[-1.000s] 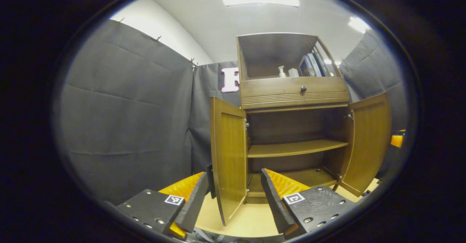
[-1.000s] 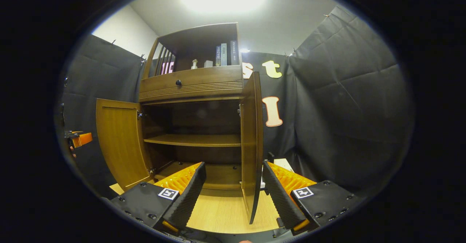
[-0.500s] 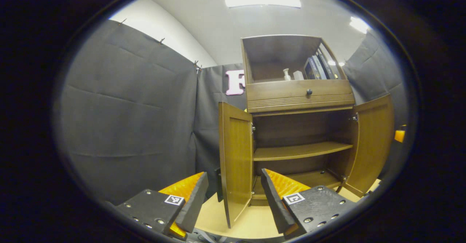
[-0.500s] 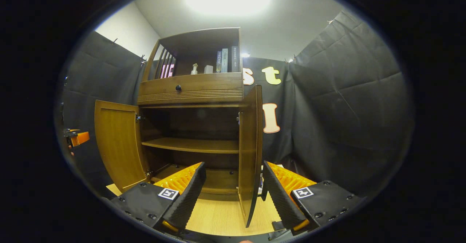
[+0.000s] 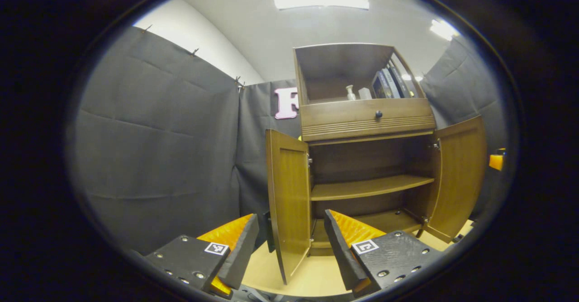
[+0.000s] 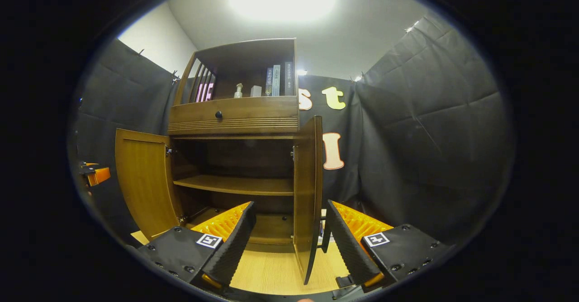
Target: Open the right door of the double-door shoe cabinet with the right hand, and open the left door with the left hand.
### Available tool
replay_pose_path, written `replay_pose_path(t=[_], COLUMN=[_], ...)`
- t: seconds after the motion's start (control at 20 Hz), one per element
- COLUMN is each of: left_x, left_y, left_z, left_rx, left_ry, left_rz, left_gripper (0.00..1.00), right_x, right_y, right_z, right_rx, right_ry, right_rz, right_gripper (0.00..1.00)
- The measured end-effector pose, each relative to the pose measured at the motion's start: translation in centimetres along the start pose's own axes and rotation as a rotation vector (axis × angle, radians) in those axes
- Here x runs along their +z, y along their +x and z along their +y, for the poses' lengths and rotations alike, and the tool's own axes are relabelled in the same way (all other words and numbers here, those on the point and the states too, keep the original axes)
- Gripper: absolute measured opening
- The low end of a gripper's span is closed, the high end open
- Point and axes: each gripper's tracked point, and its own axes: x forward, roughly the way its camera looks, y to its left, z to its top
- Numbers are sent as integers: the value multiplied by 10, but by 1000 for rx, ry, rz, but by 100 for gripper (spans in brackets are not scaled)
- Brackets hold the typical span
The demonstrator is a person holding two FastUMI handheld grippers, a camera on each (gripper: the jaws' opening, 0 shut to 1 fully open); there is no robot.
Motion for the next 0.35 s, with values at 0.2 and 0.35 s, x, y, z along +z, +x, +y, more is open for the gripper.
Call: replay_pose_path(t=[0.2,0.35], left_x=[0,1], left_y=[1,1], left_z=[0,0], left_rx=[-5,-7], left_ry=[-5,-3], left_rz=[-7,-11], left_gripper=[84,84], right_x=[0,1], right_y=[-2,-4], right_z=[3,5], right_rx=[3,6], right_ry=[5,1], right_rz=[3,1], right_gripper=[98,98])
